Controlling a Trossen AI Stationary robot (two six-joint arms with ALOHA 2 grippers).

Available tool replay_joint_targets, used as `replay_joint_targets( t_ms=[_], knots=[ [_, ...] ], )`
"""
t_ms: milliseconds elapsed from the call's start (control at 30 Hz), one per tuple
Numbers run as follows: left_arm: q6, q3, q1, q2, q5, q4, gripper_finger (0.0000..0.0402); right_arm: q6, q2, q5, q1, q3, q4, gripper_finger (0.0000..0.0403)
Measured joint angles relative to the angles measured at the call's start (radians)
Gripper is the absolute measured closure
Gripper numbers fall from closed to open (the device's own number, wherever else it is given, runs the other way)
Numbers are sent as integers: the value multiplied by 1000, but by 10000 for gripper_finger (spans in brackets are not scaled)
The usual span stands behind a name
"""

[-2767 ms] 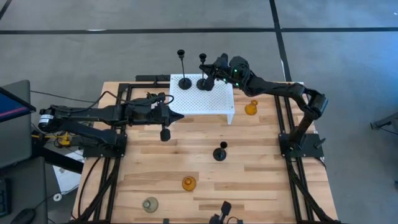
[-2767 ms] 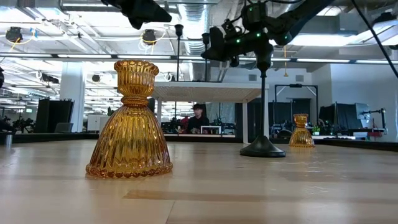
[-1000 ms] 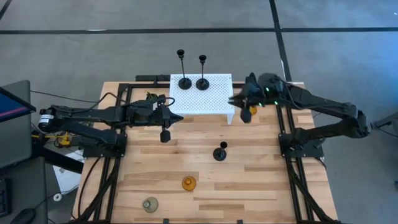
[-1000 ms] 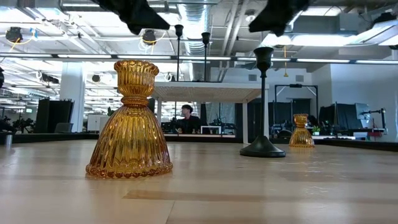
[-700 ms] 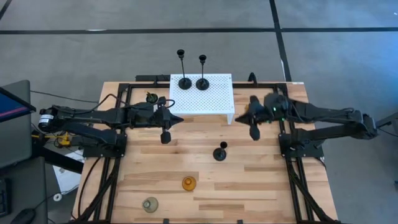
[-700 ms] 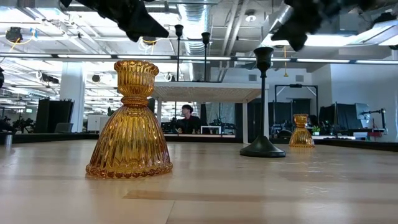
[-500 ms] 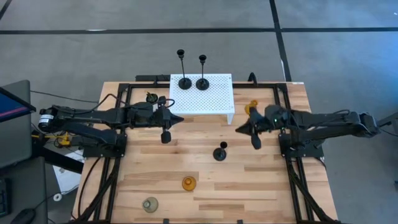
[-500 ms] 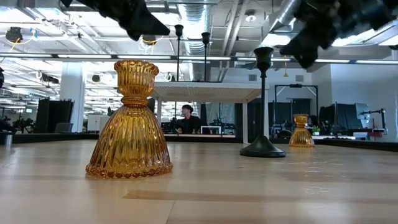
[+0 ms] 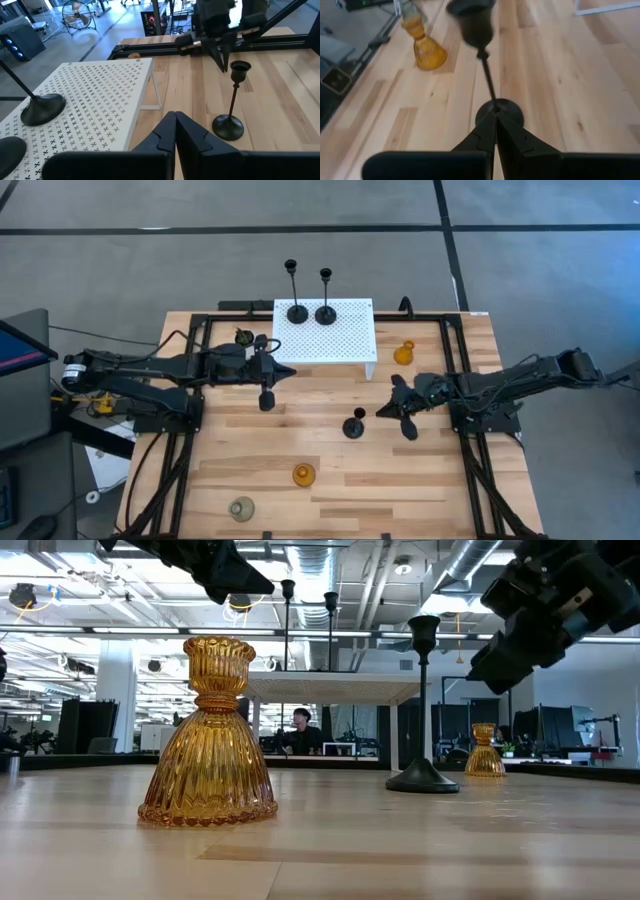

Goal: Pick & Place candle stick holders
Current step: Put the black candle holder on the shelf aligned with the other black candle holders

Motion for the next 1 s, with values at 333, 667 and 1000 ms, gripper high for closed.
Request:
replay_joint_targets(
  t_ms=[333, 667, 1000],
  knots=[
    [1, 0, 0, 0, 1, 3, 394, -73, 208, 11, 36, -1, 200, 345],
    [1, 0, 0, 0, 1, 3, 394, -11, 387, 52, 35, 0, 443, 257],
    [1, 0, 0, 0, 1, 3, 394, 55, 530, 23, 37, 26, 592, 233]
  ],
)
